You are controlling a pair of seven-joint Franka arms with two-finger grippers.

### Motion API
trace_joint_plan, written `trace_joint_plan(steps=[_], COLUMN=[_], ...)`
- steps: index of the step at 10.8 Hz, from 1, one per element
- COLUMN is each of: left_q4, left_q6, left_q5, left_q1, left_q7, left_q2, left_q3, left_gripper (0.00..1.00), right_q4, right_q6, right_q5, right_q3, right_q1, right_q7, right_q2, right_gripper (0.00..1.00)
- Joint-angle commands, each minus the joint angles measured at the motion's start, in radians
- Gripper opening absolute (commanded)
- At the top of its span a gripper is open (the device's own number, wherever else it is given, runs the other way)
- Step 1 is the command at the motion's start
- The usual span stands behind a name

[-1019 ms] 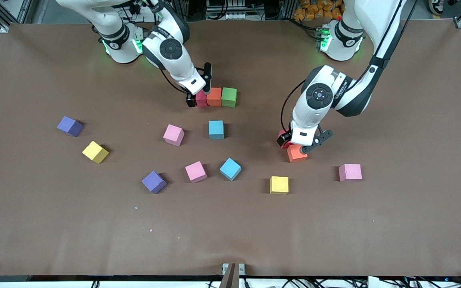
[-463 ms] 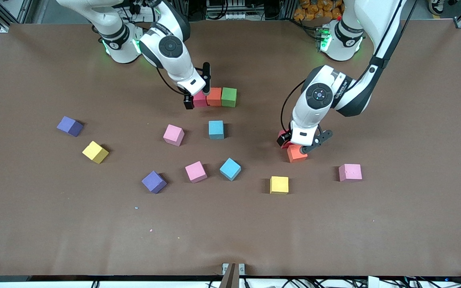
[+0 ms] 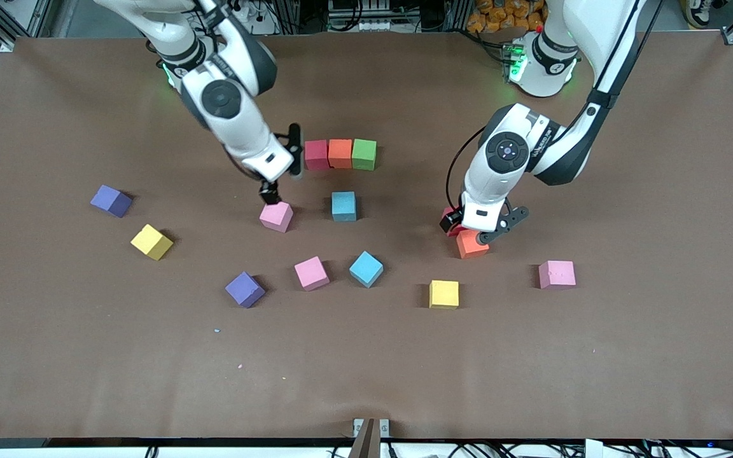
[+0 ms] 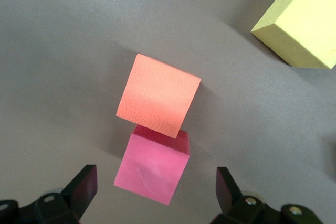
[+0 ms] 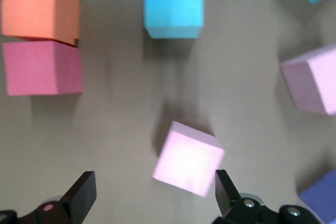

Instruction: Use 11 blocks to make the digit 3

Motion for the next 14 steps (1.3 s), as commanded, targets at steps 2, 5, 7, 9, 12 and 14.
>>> trace_joint_plan(steps=[2,5,7,9,12,14], left_q4=[0.007,0.007,0.007,0.007,0.007,0.007], left_q6=[-0.007,-0.007,-0.005,-0.004,-0.001,0.001], left_q5=[0.032,0.032,0.032,0.032,0.032,0.032], left_q1=[0.0,0.0,-0.001,-0.001,-0.001,-0.001], left_q7=[-0.006,-0.006,-0.006,-0.008,-0.006,-0.006], left_q2=[0.008,0.014,0.019,0.021,0.022,0.022], left_q3=[-0.004,-0.004,-0.004,-0.004,-0.004,-0.004], left_gripper=[1.0,1.0,1.0,1.0,1.0,1.0], right_q4=[0.086,0.081,0.078,0.078,0.083,0.148], right_q6=[0.014,0.083,0.108,0.113,0.108,0.023], right_q5=[-0.014,-0.014,-0.014,-0.016,-0.023,-0.005], right_q3=[-0.062,-0.112,-0.14,-0.159,-0.194,-0.205], right_q1=[0.004,0.041,0.072,0.095,0.096,0.093], right_q7=[0.015,0.029,0.051,0.061,0.064,0.12], right_q2=[0.129,0.176,0.202,0.209,0.213,0.189], right_gripper=[1.0,1.0,1.0,1.0,1.0,1.0])
